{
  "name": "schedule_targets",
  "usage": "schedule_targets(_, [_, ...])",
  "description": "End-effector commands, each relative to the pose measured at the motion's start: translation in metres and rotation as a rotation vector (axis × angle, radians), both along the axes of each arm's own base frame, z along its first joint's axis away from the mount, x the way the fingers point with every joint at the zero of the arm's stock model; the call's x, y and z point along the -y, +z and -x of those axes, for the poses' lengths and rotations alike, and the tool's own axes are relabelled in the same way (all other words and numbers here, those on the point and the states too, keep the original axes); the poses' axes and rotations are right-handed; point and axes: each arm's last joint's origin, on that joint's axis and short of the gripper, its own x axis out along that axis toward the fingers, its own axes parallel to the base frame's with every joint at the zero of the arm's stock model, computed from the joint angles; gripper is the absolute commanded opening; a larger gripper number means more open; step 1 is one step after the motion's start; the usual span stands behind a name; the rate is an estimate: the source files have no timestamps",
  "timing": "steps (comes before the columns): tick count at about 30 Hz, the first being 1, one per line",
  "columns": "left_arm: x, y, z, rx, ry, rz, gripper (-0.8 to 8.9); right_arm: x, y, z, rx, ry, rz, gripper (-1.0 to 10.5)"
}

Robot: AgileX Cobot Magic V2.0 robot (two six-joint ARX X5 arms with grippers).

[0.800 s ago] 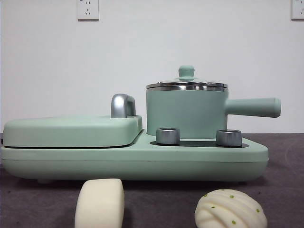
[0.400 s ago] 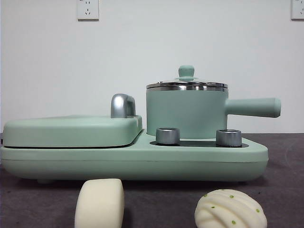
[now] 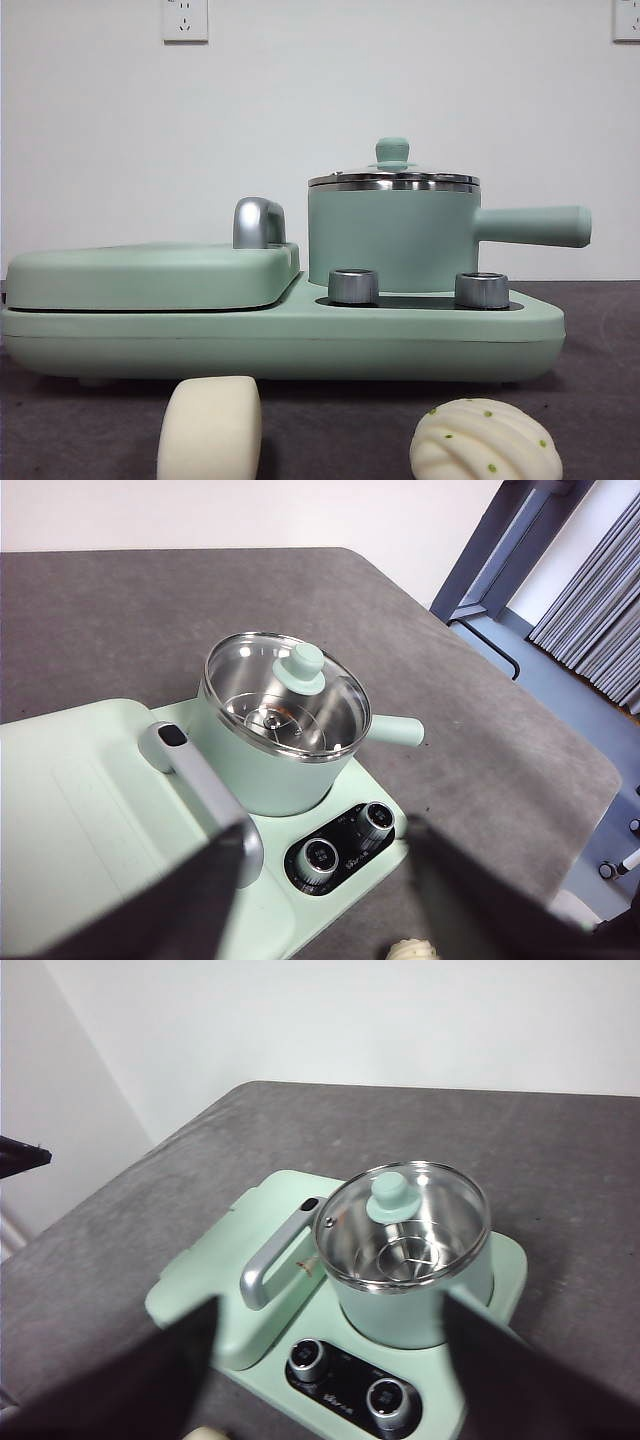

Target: Put the buns in a small steamer

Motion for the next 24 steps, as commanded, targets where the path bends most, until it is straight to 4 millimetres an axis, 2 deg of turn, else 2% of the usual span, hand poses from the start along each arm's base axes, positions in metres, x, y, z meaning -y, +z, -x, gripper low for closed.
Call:
schedule_targets(1, [0.001,0.006,0.0,0.03,-0.012,-0.006,4.13,0.0,0.004,0.0,0.023,-0.016,0.015,4.9])
schedule_targets(7, [0.002,0.004,-0.004,0.009,-0.008,-0.001,4.18,0.0,0.004,0.0,0.023,-0.017,0.015,4.9])
schedule_targets(11, [0.004,0.0,-0.011,-0.051,0.004,0.016,5.12,0.0,0.004,0.0,0.024,-0.015,0.014,4.9])
schedule_targets(13, [0.006,-0.002,-0.016,-0.068,0.002,0.011,5.15,0.0,0.004,0.0,0.024,-0.015,0.014,4.9])
schedule_targets(19, [0.014,-0.001,-0.041,-0.118,0.002,-0.007,4.98,0.0,0.004,0.0,0.022,-0.015,0.012,4.9])
schedule_targets(24, [0.027,0.006,-0.076,-0.158,-0.012,-0.032,4.98,0.0,0.004,0.0,0.02,-0.015,0.011,4.9])
